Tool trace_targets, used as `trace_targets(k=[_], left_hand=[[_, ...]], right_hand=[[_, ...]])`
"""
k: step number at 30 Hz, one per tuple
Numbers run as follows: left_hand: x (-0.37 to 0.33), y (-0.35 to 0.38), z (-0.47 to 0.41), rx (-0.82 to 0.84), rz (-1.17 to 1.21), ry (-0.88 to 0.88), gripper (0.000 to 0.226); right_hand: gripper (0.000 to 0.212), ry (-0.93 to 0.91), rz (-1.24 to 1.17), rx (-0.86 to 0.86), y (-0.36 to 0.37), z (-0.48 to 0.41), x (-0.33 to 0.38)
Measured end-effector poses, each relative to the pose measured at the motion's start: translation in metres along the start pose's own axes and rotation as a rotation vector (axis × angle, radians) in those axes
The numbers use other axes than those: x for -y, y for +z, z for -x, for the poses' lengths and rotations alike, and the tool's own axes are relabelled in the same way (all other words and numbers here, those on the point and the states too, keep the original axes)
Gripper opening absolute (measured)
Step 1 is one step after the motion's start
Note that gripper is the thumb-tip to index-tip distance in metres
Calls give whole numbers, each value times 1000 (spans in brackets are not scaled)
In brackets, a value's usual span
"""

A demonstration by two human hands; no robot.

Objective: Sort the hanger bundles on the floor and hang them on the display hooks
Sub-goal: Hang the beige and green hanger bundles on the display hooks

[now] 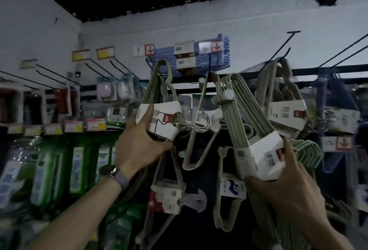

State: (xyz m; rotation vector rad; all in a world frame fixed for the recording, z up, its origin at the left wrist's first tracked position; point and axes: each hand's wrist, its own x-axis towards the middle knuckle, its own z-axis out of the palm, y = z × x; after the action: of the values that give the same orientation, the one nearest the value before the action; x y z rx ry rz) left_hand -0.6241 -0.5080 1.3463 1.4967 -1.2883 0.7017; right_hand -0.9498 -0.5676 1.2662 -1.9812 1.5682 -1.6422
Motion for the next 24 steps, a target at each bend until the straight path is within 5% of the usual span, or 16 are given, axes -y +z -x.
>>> trace_targets(k=[12, 17, 24], left_hand=[[59, -33, 11, 46, -129, -7, 125], [86, -52, 16, 59, -120, -44, 122], [106, -59, 18, 45, -85, -59, 124]], right_hand=[[136, -86, 75, 43, 48, -14, 95], [117, 17, -11, 108, 56, -21, 117], [137, -57, 2, 108, 63, 32, 125]])
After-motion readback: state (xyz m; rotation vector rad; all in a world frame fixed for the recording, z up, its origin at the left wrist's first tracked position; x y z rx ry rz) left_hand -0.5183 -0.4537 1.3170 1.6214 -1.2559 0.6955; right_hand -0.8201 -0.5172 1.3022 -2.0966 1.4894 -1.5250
